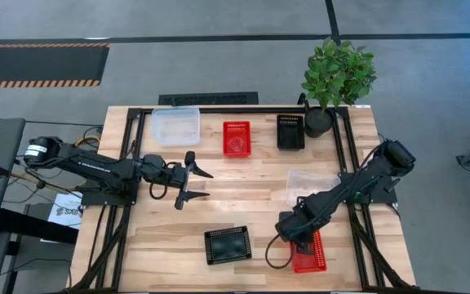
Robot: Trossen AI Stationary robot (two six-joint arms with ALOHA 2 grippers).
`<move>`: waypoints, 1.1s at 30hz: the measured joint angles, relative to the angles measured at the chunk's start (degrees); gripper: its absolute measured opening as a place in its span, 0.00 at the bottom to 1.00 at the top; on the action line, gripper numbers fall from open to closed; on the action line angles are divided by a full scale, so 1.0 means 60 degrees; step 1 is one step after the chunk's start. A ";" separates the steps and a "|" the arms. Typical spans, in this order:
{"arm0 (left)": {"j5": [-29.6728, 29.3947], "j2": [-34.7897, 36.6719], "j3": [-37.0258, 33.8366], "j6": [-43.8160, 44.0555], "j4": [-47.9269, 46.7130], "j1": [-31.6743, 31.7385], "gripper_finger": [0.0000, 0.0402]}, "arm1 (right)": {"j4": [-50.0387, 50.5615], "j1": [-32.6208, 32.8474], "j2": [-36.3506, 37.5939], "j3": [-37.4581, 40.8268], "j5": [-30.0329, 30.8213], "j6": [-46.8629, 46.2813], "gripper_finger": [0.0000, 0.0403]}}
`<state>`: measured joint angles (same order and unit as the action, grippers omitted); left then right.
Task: Stack baskets by color
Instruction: Stack the bottom red basket on the top red basket
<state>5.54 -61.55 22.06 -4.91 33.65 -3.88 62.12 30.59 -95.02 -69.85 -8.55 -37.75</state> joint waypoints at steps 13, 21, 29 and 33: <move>0.0409 -0.0209 0.0000 0.0358 0.0433 0.0000 0.65 | -0.1290 0.0358 0.0010 0.1073 0.0785 0.0042 0.41; 0.0586 -0.0219 0.0000 0.0405 0.0565 0.0000 0.65 | -0.1453 0.0451 0.0023 0.1341 0.1383 -0.0125 0.41; 0.0594 -0.0231 0.0000 0.0423 0.0551 -0.0001 0.65 | -0.1538 0.0531 0.0069 0.1330 0.1343 -0.0158 0.41; 0.0594 -0.0231 0.0000 0.0423 0.0527 0.0000 0.65 | -0.1787 0.0590 0.0012 0.1347 0.1303 -0.0136 0.41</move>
<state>9.10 -62.94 22.06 -2.37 36.81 -3.88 51.40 34.13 -94.95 -61.76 -0.73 -38.57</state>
